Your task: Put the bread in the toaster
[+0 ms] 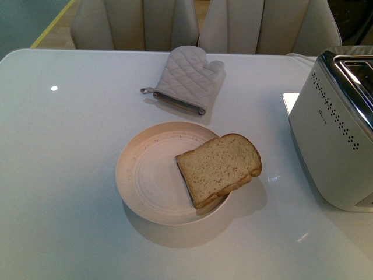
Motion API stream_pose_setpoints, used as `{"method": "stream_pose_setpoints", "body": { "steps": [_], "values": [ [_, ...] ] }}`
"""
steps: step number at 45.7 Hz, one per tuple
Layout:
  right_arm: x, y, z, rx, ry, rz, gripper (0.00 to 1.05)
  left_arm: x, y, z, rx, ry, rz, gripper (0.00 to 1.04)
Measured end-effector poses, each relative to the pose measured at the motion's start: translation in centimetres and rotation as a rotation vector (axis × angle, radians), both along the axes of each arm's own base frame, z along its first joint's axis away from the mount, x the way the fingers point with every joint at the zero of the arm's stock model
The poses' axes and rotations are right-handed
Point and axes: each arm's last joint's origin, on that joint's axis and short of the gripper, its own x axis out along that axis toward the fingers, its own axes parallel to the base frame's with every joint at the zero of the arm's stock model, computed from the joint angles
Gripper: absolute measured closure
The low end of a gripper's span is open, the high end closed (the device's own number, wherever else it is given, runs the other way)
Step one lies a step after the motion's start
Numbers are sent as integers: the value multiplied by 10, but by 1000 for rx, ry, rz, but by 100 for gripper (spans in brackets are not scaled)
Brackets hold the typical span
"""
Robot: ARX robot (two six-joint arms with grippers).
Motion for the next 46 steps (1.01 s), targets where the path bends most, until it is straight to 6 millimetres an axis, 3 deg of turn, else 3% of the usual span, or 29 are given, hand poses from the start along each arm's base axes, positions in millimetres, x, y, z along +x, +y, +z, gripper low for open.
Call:
{"method": "stream_pose_setpoints", "body": {
  "steps": [18, 26, 32, 37, 42, 46],
  "values": [
    [0, 0, 0, 0, 0, 0, 9, -11, 0, -3, 0, 6, 0, 101],
    [7, 5, -7, -84, 451, -202, 9, -11, 0, -3, 0, 6, 0, 72],
    [20, 15, -3, -76, 482, -154, 9, -11, 0, -3, 0, 6, 0, 53],
    [47, 31, 14, 11, 480, -55, 9, -11, 0, -3, 0, 6, 0, 28],
    [75, 46, 12, 78, 545, 16, 9, -11, 0, -3, 0, 6, 0, 7],
    [95, 60, 8, 112, 593, 66, 9, -11, 0, -3, 3, 6, 0, 8]
  ]
}}
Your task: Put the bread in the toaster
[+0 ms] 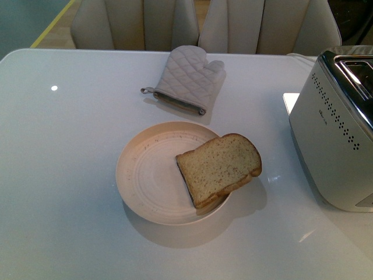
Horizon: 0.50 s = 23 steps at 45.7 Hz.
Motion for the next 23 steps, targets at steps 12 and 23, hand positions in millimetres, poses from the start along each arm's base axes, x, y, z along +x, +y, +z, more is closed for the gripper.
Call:
{"method": "stream_pose_setpoints", "body": {
  "steps": [12, 23],
  "values": [
    [43, 33, -24, 108, 148, 66, 9, 0, 0, 0, 0, 0, 0, 7],
    [82, 64, -70, 161, 278, 66, 9, 0, 0, 0, 0, 0, 0, 7]
  ]
}}
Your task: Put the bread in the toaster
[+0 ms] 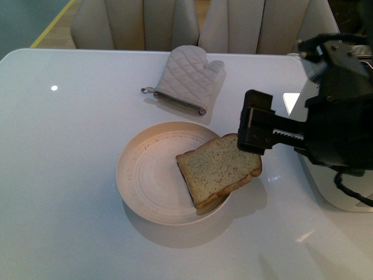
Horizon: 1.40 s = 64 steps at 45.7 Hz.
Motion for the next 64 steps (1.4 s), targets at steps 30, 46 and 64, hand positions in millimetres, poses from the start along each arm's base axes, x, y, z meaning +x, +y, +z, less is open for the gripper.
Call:
{"method": "stream_pose_setpoints", "body": {
  "steps": [30, 46, 64],
  "values": [
    [61, 21, -80, 47, 201, -172, 9, 0, 0, 0, 0, 0, 0, 7],
    [86, 22, -93, 134, 229, -211, 34, 0, 0, 0, 0, 0, 0, 7],
    [85, 19, -77, 184, 170, -252, 96, 0, 0, 0, 0, 0, 0, 7]
  ]
}}
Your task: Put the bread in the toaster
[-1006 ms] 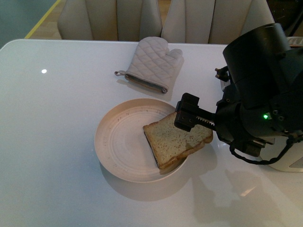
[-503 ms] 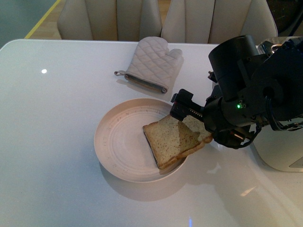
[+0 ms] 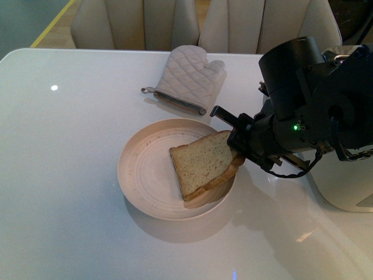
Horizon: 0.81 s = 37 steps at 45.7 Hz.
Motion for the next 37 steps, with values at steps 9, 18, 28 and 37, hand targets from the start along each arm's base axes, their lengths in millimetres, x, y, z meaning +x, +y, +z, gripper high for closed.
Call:
{"method": "stream_pose_setpoints", "body": {
  "steps": [9, 18, 28, 37],
  "values": [
    [2, -1, 29, 74, -87, 6, 101, 0, 0, 0, 0, 0, 0, 7],
    [1, -3, 77, 146, -220, 17, 101, 0, 0, 0, 0, 0, 0, 7],
    [-6, -33, 180, -9, -507, -35, 101, 0, 0, 0, 0, 0, 0, 7],
    [-27, -93, 269, -443, -700, -68, 101, 0, 0, 0, 0, 0, 0, 7]
  ]
}}
